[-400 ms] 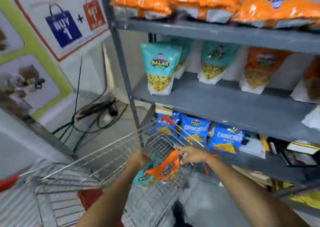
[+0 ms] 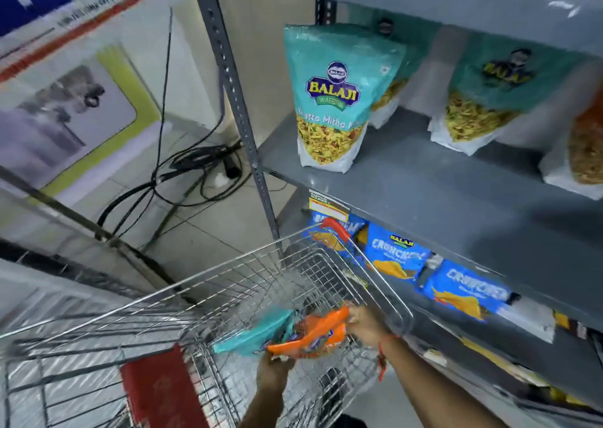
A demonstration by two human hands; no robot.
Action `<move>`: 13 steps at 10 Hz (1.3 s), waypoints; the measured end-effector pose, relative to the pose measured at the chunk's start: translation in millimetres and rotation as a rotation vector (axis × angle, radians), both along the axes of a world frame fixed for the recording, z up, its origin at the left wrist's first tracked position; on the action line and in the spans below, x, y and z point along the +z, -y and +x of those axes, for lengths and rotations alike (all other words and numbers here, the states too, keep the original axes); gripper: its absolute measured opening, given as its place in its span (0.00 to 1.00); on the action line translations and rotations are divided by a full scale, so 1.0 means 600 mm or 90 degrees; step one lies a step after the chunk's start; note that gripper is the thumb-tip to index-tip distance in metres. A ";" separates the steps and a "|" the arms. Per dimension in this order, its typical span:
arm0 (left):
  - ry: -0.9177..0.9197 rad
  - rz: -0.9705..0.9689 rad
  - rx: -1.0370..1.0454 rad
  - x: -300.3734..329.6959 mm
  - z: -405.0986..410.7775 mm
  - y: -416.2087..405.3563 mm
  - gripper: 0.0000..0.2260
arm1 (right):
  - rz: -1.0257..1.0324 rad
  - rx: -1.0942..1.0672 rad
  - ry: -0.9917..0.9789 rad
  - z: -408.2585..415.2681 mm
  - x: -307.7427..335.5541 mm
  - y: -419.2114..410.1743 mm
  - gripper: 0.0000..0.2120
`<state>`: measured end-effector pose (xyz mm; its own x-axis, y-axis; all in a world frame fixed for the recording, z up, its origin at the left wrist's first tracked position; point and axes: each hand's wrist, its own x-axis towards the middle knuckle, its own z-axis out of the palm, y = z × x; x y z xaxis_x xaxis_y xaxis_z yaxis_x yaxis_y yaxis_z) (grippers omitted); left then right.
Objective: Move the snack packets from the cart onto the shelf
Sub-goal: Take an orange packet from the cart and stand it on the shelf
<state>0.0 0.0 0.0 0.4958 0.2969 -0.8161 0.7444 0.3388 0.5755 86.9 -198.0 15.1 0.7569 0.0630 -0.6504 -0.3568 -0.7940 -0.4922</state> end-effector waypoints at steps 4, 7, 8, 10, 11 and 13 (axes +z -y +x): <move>-0.033 0.220 -0.015 0.013 -0.012 0.014 0.10 | 0.078 -0.033 0.068 0.013 -0.028 0.034 0.15; 0.254 0.244 -0.108 0.102 -0.027 -0.014 0.23 | 0.115 -0.073 0.282 -0.064 0.145 0.041 0.16; 0.386 0.284 -0.155 0.235 0.002 -0.014 0.20 | 0.132 -0.129 0.376 -0.099 0.245 0.051 0.10; 0.603 0.304 -0.243 0.464 0.049 0.011 0.16 | 0.206 -0.249 0.530 -0.164 0.470 0.082 0.14; 0.676 0.277 -0.266 0.574 0.065 0.044 0.14 | 0.256 -0.297 0.596 -0.192 0.571 0.101 0.06; 0.788 0.236 -0.311 0.748 0.086 0.112 0.11 | 0.280 -0.377 0.726 -0.228 0.734 0.151 0.09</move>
<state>51.8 -67.3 449.0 0.9483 -0.0149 0.3169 -0.3163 -0.1230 0.9407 -49.7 -288.5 455.7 0.8419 -0.4187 0.3403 0.1859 -0.3671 -0.9114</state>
